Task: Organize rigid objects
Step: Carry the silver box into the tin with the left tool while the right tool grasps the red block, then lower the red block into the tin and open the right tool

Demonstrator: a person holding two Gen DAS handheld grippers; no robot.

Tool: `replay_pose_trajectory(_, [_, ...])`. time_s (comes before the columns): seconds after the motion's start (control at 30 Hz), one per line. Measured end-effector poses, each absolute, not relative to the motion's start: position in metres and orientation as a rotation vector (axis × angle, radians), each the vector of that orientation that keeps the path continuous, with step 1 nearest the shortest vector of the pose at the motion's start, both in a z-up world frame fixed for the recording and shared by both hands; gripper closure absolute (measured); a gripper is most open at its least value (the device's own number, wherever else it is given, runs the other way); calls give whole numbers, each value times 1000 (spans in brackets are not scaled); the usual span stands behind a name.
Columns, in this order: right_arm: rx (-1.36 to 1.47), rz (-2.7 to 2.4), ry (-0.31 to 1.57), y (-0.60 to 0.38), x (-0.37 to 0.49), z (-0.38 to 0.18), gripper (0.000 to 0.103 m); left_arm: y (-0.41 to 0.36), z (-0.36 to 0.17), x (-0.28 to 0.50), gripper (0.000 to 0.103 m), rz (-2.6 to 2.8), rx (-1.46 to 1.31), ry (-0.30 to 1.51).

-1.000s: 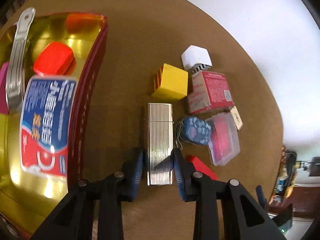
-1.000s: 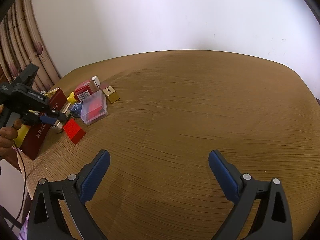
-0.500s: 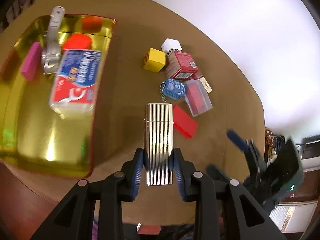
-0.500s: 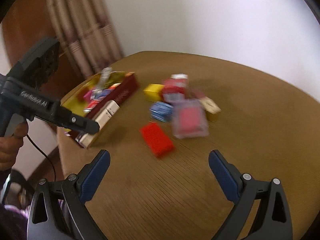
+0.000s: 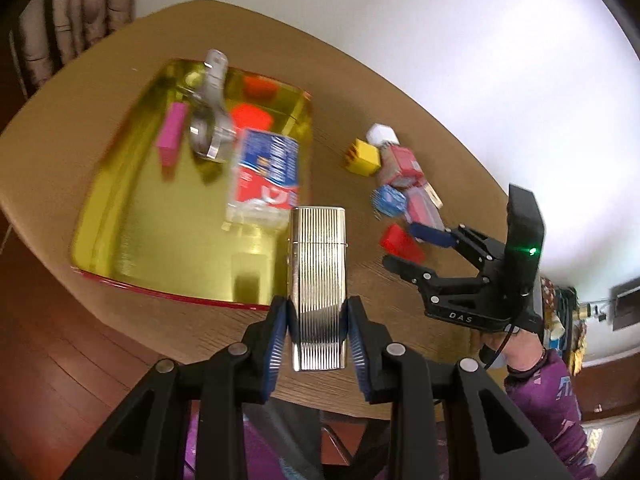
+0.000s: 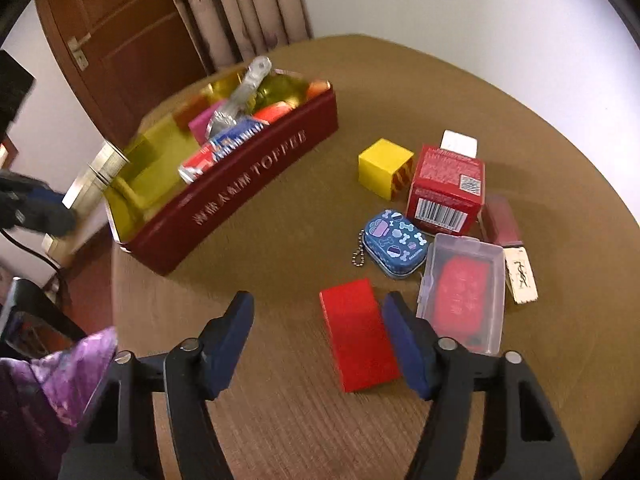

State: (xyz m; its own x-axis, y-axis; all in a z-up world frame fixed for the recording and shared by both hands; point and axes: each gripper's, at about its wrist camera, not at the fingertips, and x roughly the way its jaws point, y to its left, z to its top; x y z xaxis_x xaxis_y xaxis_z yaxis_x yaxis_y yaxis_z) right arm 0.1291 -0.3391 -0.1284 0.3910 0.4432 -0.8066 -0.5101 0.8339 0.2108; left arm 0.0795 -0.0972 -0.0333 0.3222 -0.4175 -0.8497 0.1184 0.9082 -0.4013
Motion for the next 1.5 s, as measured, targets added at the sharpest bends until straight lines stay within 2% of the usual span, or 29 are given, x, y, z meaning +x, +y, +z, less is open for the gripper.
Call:
replay_pose_trajectory(0.17, [-111,580,1069,-332,139,-141,40,-71,-26,84,73,-311,-293,1165])
replay_pose_trajectory(0.23, [-112,565,1074,-332,139,-141,44,-61,-24,86,73,-287,-287,1152])
replay_pose_trajectory(0.3, [-134,512,1073,-331,137,-140,72,-56,-27,92,73,-269,-290,1145])
replay_pose_trajectory(0.33, [-115,488,1074,-335,137,-139,74,-53,-28,95,73,-259,-291,1144])
replay_pose_trajectory(0.7, [160,396,1066,-361,117,-142,75,-26,-47,137,75,-157,-294,1118])
replay_pose_trajectory(0.93, [280,444,993,-363,112,-104,75,-9,-50,123,75,-132,-331,1097])
replay_pose_trajectory(1.1, [327,553,928,-327,127,-62,75,0,-53,105,75,-139,-346,1086])
replay_pose_trajectory(1.23, [330,642,921,-275,144,-48,75,11,-53,91,75,-109,-345,1050])
replay_pose_trajectory(1.5, [322,674,1007,-178,180,-76,75,40,-51,75,72,16,-344,961])
